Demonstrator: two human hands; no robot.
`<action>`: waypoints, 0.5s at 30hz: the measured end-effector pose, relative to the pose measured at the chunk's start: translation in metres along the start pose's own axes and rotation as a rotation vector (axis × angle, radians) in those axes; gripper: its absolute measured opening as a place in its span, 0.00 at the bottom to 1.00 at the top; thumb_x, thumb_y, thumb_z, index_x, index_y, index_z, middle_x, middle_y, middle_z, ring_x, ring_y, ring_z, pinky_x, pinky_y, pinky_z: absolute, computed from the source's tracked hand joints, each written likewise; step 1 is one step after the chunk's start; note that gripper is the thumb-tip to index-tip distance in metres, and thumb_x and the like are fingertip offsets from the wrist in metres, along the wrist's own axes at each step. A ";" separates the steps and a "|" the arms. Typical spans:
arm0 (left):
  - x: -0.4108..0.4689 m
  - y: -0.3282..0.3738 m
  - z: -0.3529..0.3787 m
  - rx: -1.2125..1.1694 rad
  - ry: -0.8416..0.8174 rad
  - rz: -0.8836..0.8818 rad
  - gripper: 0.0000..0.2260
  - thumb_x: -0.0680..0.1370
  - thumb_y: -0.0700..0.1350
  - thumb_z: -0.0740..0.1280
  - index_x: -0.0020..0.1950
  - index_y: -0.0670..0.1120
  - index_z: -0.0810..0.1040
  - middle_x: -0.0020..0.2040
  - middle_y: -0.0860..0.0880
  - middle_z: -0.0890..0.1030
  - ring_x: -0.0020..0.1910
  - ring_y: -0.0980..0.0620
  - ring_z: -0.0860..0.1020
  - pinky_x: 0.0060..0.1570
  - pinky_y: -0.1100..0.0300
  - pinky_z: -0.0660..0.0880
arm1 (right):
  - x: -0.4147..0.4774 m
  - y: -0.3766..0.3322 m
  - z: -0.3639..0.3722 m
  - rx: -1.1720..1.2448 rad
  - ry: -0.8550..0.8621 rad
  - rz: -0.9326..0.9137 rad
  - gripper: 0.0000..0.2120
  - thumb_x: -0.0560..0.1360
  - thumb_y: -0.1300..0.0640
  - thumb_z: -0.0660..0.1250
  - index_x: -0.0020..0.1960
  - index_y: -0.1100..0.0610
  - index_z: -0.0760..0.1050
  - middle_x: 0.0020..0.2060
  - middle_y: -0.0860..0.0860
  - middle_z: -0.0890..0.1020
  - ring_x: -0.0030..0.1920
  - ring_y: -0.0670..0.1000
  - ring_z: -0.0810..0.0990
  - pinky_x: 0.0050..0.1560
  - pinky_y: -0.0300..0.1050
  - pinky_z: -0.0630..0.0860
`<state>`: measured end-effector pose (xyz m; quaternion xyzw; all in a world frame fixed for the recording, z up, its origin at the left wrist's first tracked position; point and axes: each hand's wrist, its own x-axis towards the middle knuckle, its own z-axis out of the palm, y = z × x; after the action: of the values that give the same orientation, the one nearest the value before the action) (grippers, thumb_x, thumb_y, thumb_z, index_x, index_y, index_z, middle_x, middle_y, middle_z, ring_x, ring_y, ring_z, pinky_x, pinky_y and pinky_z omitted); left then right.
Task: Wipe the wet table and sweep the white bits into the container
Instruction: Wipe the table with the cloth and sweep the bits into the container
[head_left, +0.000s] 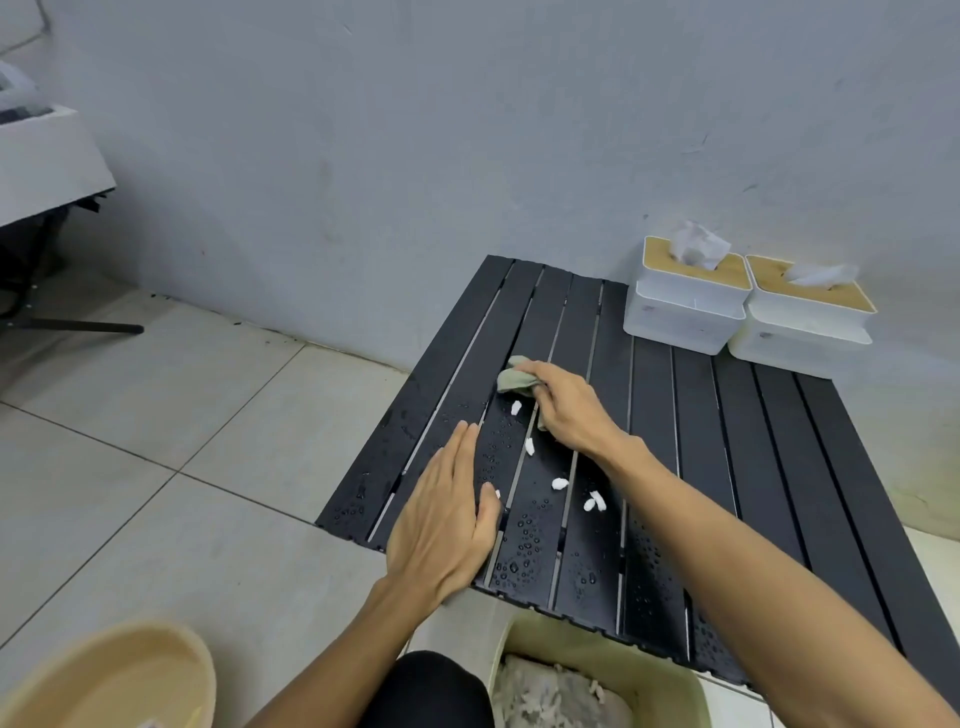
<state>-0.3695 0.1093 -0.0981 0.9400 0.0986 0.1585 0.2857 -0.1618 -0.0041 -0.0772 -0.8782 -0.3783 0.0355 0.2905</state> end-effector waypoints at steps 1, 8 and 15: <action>0.000 0.000 0.000 -0.006 0.002 -0.002 0.31 0.78 0.56 0.46 0.80 0.49 0.46 0.80 0.52 0.52 0.78 0.58 0.54 0.76 0.59 0.54 | -0.007 -0.007 -0.002 0.001 -0.046 -0.070 0.22 0.81 0.64 0.56 0.72 0.51 0.71 0.69 0.47 0.77 0.69 0.53 0.74 0.67 0.53 0.71; 0.000 0.000 0.000 -0.030 0.015 -0.017 0.31 0.78 0.51 0.49 0.80 0.48 0.45 0.81 0.51 0.50 0.78 0.58 0.52 0.75 0.63 0.52 | -0.075 -0.028 -0.019 0.035 -0.261 -0.302 0.22 0.80 0.66 0.59 0.70 0.50 0.72 0.69 0.45 0.76 0.70 0.45 0.74 0.70 0.48 0.71; -0.001 0.002 -0.002 0.030 0.008 -0.001 0.30 0.78 0.48 0.52 0.80 0.45 0.47 0.80 0.49 0.53 0.78 0.55 0.55 0.75 0.62 0.52 | -0.074 -0.024 -0.047 0.404 0.002 0.155 0.18 0.84 0.65 0.55 0.69 0.54 0.73 0.29 0.47 0.78 0.23 0.44 0.73 0.24 0.38 0.73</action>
<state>-0.3711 0.1084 -0.0953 0.9435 0.1026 0.1605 0.2712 -0.2168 -0.0643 -0.0370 -0.8287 -0.2945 0.1320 0.4573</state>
